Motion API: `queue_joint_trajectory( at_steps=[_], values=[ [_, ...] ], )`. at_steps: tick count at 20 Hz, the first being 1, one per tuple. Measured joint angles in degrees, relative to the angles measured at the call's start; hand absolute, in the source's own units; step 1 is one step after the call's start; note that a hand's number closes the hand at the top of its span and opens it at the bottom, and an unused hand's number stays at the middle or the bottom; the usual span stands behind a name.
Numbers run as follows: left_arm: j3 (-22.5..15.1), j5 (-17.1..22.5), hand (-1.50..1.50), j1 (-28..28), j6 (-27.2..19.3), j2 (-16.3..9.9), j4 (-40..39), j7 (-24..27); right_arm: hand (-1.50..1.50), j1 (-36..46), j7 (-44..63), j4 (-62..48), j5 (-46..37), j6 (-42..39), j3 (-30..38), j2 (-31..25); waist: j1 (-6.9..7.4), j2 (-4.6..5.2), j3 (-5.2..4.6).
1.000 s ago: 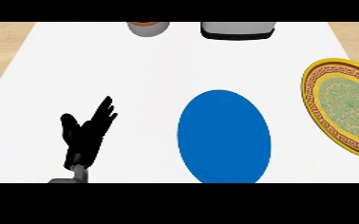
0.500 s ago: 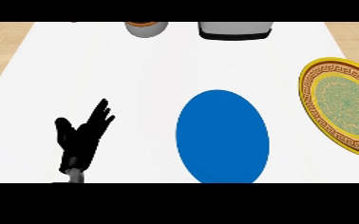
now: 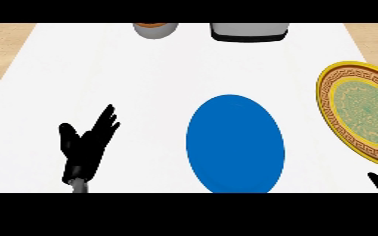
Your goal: Pick the bell pepper from the plate and place it in the plate
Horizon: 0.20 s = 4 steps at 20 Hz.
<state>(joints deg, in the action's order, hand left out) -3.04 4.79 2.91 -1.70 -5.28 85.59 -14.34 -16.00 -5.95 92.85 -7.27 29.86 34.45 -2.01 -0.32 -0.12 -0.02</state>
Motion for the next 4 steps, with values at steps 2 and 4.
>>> queue_joint_trajectory(
  at_steps=[2, 4],
  values=[
    [0.67, 0.12, 0.0, -0.6, 0.56, 0.01, -1.6, 1.39, -1.5, -2.38, 0.33, 1.62, -0.21, 1.97, -2.86, 0.77, 0.03, -0.04, 0.07],
    [1.01, 0.11, 0.0, -0.69, 0.84, 0.17, -2.04, 2.18, -1.5, -3.89, 0.79, 2.86, -0.56, 3.48, -5.03, 1.24, 0.09, -0.08, 0.12]
  ],
)
